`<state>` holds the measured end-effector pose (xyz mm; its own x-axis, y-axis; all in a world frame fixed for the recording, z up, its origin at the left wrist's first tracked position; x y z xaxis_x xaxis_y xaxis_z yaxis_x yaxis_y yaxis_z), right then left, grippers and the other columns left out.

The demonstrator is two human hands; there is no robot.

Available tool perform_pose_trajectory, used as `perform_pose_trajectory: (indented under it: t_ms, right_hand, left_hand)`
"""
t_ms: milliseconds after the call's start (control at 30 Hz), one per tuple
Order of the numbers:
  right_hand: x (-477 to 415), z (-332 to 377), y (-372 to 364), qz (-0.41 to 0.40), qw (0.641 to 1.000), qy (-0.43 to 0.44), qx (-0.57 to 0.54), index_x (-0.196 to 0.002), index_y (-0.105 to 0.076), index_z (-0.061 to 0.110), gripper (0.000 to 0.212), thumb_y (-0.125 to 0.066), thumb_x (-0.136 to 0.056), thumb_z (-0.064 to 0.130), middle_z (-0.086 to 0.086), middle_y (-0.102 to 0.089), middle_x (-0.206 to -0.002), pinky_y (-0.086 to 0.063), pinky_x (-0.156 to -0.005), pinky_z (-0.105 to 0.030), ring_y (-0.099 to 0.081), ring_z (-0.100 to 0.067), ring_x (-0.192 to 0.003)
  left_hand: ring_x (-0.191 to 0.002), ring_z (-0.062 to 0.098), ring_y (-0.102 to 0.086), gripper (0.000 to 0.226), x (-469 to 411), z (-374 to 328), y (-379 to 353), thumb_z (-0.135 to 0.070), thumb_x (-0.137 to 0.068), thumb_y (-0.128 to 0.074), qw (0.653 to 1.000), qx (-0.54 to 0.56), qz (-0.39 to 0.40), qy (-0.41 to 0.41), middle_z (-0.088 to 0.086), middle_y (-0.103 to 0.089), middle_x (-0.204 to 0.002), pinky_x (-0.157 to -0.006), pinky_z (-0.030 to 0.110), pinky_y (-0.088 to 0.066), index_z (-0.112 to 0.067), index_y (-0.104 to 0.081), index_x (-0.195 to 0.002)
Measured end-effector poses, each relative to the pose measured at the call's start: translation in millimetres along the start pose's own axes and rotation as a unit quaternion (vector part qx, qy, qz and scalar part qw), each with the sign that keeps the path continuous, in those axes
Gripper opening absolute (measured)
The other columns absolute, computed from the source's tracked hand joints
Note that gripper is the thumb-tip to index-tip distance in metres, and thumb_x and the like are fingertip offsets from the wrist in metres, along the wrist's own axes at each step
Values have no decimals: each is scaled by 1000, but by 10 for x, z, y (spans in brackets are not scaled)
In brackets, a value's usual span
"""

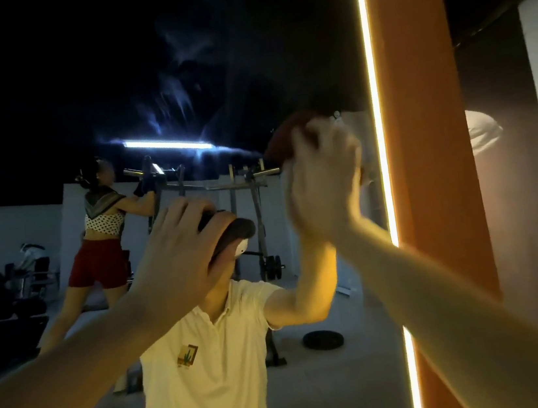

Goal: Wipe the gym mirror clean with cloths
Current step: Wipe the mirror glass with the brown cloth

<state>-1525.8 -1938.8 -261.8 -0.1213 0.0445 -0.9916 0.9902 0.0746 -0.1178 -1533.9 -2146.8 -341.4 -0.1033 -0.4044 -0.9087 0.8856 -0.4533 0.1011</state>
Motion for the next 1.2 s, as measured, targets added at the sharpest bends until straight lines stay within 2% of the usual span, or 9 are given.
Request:
perform_pose_trajectory:
  t_ms: [167,233,400,533,667,800,933,1067,1200]
  right_hand:
    - [416,353,66,77,960,262,-58,-134,-63,14,46,-69,-89,23,-14,-55,-135,-44,-106,-51,-44,-32,-124]
    - [-84,369,21,57,965,255,-11,-134,-62,13,51,-75,-87,24,-17,-54,-136,-44,-105,-51,-41,-32,-124]
    - [-600,888,-80,12,997,35,-66,-134,-62,18,44,-68,-90,17,-11,-48,-142,-39,-110,-49,-41,-33,-131]
    - [368,1242,20,66,967,203,-141,-131,-65,16,51,-74,-81,15,-9,-53,-134,-40,-109,-49,-40,-30,-125]
    - [568,667,68,103,937,328,-57,-137,-60,16,56,-72,-82,23,-10,-55,-137,-39,-110,-51,-46,-32,-127]
    - [-287,-36,119,11,992,121,24,-129,-66,15,45,-44,-93,30,-16,-58,-132,-46,-99,-53,-54,-41,-116]
    - [-230,165,58,-21,997,-58,-37,-129,-66,17,58,-26,-90,35,-11,-52,-138,-43,-104,-49,-46,-35,-124]
    - [890,465,119,32,987,119,-101,-133,-64,17,43,-52,-92,26,-4,-45,-136,-44,-104,-48,-43,-28,-123]
    - [789,87,71,57,957,283,-25,-136,-61,18,54,-75,-85,24,-7,-47,-136,-44,-101,-47,-47,-29,-118]
  left_hand:
    - [-89,19,-54,31,139,272,192,-33,-91,-64,995,62,-59,43,13,-58,-103,-65,33,-52,-6,-62,-107]
    - [-87,20,-56,31,199,362,241,-34,-93,-62,997,40,-60,34,14,-59,-102,-64,31,-50,-6,-62,-106]
    - [-90,11,-49,32,227,429,259,-35,-93,-59,997,53,-51,28,13,-60,-101,-72,20,-43,-6,-63,-106]
    - [-84,4,-46,27,256,473,317,-30,-91,-62,991,99,-77,49,8,-60,-99,-69,11,-39,-6,-65,-101]
    - [-84,9,-50,29,280,365,265,-34,-89,-62,992,113,-46,19,7,-59,-98,-71,16,-43,-8,-64,-101]
    - [-90,16,-53,33,255,300,235,-39,-89,-56,997,75,-10,0,8,-59,-101,-70,27,-49,-11,-60,-107]
    - [-88,16,-53,33,156,294,226,-38,-88,-55,999,54,-4,-1,8,-58,-100,-70,20,-42,-11,-60,-107]
    - [-81,13,-48,31,-38,243,217,-39,-89,-55,997,75,-18,27,5,-54,-95,-66,19,-35,-10,-60,-101]
    - [-78,15,-49,36,-343,-43,106,-40,-88,-53,998,42,-27,-25,9,-56,-86,-64,15,-26,-7,-64,-95]
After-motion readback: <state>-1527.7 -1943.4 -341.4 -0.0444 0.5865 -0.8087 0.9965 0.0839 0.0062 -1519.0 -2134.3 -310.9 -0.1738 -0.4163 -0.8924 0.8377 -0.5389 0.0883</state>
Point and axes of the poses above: each hand's wrist, its own x-axis away from the middle knuckle, its own y-axis out of the back of the hand, z = x × y, the point moved 5 cm from there along -x, towards the middle knuckle
